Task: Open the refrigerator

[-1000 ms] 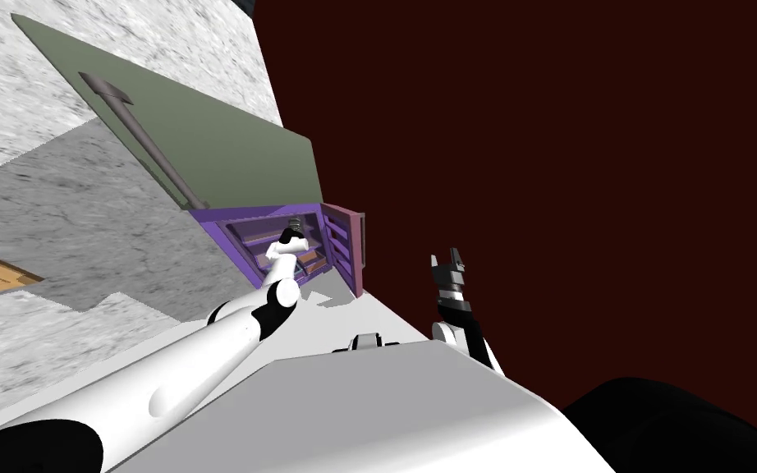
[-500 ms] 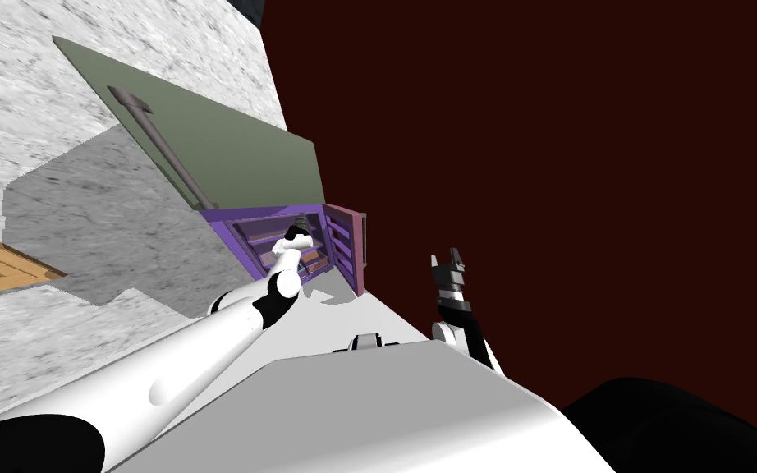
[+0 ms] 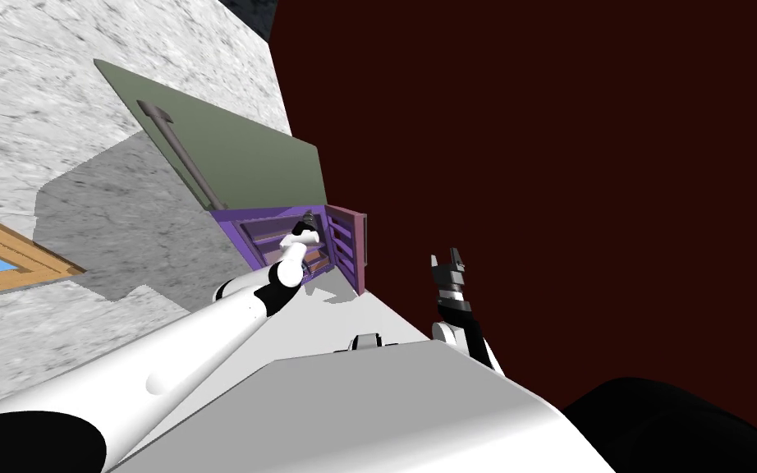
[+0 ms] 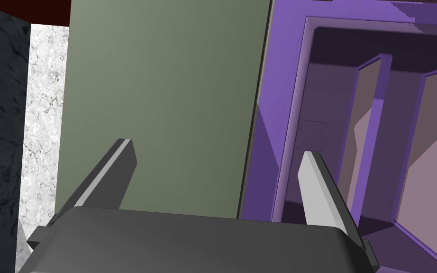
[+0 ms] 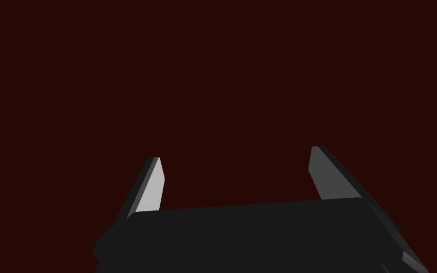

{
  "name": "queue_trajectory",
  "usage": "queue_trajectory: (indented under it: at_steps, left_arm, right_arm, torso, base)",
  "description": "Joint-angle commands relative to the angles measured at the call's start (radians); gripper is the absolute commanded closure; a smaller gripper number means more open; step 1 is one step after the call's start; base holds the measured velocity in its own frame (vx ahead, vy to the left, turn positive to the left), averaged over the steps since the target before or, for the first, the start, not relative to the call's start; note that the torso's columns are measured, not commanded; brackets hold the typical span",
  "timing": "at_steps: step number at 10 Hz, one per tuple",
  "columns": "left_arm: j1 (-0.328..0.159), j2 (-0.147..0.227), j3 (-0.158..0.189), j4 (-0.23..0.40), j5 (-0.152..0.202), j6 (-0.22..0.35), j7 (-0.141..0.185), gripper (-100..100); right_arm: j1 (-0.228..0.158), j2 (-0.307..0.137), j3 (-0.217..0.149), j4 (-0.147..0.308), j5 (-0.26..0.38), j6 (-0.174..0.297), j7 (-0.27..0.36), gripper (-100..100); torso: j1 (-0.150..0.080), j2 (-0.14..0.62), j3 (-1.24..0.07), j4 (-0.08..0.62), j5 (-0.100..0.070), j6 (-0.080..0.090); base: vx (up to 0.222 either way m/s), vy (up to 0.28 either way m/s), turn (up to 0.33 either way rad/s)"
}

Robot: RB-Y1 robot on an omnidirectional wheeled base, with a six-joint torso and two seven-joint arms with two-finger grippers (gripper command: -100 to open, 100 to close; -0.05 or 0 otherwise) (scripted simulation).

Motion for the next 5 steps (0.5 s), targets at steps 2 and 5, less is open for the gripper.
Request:
queue_trajectory:
  at_steps: [2, 5]
  left_arm:
    - [-0.027, 0.006, 0.006, 0.011, -0.008, 0.034, -0.004, -100]
    - [-0.048, 0.012, 0.013, 0.011, -0.015, 0.054, -0.008, -100]
  right_arm:
    - [0.000, 0.000, 0.000, 0.000, 0.000, 0.000, 0.000, 0]
    - [0.000, 0.000, 0.000, 0.000, 0.000, 0.000, 0.000, 0]
  torso:
    - [0.000, 0.004, 0.002, 0.001, 0.000, 0.000]
    - [-0.001, 0.004, 0.003, 0.002, 0.000, 0.000]
  base:
    - [-0.001, 0.001, -0.005]
    - [-0.010, 0.001, -0.004]
